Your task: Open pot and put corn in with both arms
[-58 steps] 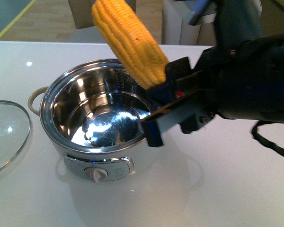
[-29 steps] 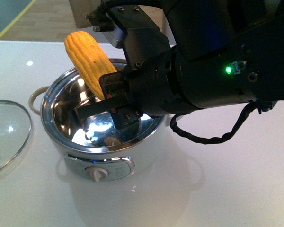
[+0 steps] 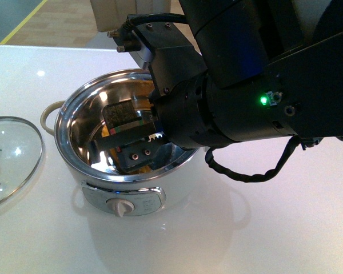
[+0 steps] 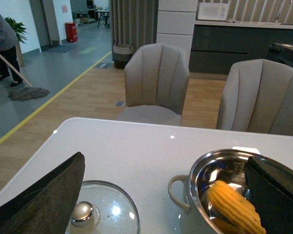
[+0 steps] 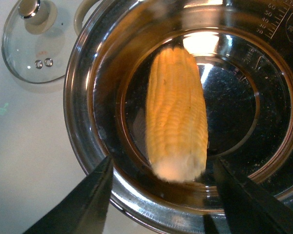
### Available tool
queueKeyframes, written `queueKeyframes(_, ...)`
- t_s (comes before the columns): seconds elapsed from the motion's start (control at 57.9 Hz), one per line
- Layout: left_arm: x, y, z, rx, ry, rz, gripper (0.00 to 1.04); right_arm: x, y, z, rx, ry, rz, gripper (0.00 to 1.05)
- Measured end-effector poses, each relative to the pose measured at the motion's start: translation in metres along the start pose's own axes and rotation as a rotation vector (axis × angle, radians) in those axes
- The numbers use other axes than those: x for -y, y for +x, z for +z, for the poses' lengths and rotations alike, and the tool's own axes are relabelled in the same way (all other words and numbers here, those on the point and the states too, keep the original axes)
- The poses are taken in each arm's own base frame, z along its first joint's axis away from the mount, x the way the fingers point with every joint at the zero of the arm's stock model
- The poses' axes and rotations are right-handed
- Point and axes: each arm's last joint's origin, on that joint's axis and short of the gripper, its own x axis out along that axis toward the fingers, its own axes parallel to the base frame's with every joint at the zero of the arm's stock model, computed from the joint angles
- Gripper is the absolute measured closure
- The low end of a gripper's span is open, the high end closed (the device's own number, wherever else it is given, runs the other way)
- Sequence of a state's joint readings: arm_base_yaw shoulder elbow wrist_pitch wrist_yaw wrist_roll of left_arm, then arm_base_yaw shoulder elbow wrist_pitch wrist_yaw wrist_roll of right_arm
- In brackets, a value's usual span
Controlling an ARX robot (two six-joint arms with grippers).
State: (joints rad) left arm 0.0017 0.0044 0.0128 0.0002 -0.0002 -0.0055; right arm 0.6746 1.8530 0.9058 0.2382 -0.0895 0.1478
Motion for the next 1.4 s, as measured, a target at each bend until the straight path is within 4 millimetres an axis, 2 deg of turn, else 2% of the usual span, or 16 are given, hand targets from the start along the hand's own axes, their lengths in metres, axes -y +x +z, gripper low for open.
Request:
queueKeyframes(0.069,0.0,0.0,0.0,0.0,0.0,0.0,0.07,0.007,-0.011,0.002,0.03,0.028,-0.025,0.07)
queueKeyframes(0.224,0.0,0.0,0.0,0.0,0.0,0.0,0.07,0.03,-0.054,0.005,0.122,0.091,-0.124,0.09)
queueKeyframes(0.397,0.0,0.0,0.0,0.0,0.0,0.0,0.07,0.071,-0.119,-0.012,0.2,0.18,-0.339,0.09)
queueKeyframes(0.483,0.0,0.0,0.0,0.0,0.0,0.0,0.07,0.093,-0.167,-0.03,0.227,0.229,-0.493,0.09)
queueKeyframes(0.69,0.0,0.0,0.0,0.0,0.0,0.0,0.07,0.105,-0.249,-0.057,0.316,0.267,-0.628,0.09)
queueKeyframes(0.759,0.0,0.0,0.0,0.0,0.0,0.0,0.07,0.105,-0.265,-0.067,0.332,0.276,-0.656,0.09)
queueKeyframes(0.846,0.0,0.0,0.0,0.0,0.0,0.0,0.07,0.106,-0.274,-0.072,0.351,0.279,-0.705,0.09)
queueKeyframes(0.915,0.0,0.0,0.0,0.0,0.0,0.0,0.07,0.106,-0.274,-0.072,0.377,0.268,-0.689,0.1)
queueKeyframes(1.018,0.0,0.0,0.0,-0.001,0.0,0.0,0.07,0.103,-0.264,-0.085,0.636,0.123,-0.672,0.29)
queueKeyframes(1.087,0.0,0.0,0.0,0.0,0.0,0.0,0.07,0.098,-0.263,-0.09,0.721,0.074,-0.685,0.41)
queueKeyframes(1.398,0.0,0.0,0.0,0.0,0.0,0.0,0.07,0.081,-0.246,-0.111,0.734,0.078,-0.701,0.95)
